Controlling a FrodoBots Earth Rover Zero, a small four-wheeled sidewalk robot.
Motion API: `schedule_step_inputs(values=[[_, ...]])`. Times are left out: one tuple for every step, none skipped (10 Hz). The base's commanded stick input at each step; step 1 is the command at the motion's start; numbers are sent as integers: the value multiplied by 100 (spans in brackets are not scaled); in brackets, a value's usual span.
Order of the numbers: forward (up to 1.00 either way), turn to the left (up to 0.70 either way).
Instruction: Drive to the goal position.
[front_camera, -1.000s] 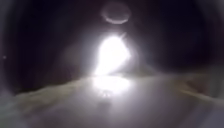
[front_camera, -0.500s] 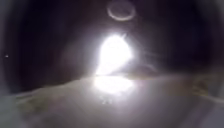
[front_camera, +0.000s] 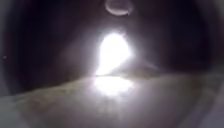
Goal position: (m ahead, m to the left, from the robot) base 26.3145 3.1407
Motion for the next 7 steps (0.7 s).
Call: schedule_step_inputs(values=[[94, 3], [95, 4], [95, 4], [95, 7], [95, 10], [95, 12], [95, 10]])
